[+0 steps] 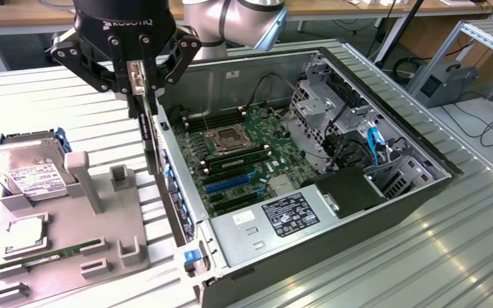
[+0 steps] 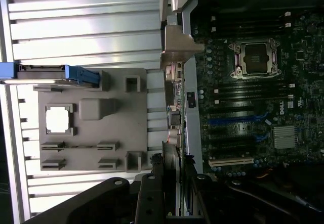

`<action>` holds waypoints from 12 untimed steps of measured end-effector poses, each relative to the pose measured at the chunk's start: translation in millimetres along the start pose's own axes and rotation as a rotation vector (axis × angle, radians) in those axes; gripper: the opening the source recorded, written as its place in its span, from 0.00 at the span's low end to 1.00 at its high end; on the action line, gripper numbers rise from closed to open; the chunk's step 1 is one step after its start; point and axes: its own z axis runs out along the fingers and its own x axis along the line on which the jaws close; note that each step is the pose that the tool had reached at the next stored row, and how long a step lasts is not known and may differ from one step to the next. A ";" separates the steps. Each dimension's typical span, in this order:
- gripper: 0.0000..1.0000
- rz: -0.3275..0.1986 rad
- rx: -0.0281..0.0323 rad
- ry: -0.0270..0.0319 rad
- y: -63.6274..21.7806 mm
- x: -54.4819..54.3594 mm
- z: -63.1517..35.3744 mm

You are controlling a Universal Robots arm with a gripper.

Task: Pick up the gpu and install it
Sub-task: 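Pick up the gpu and move the gpu toward the slot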

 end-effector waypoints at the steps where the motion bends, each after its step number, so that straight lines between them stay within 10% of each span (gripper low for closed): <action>1: 0.26 0.000 0.0000 0.0000 0.0 -0.3 0.0; 12: 0.26 0.000 0.0000 0.0000 0.3 -4.3 0.1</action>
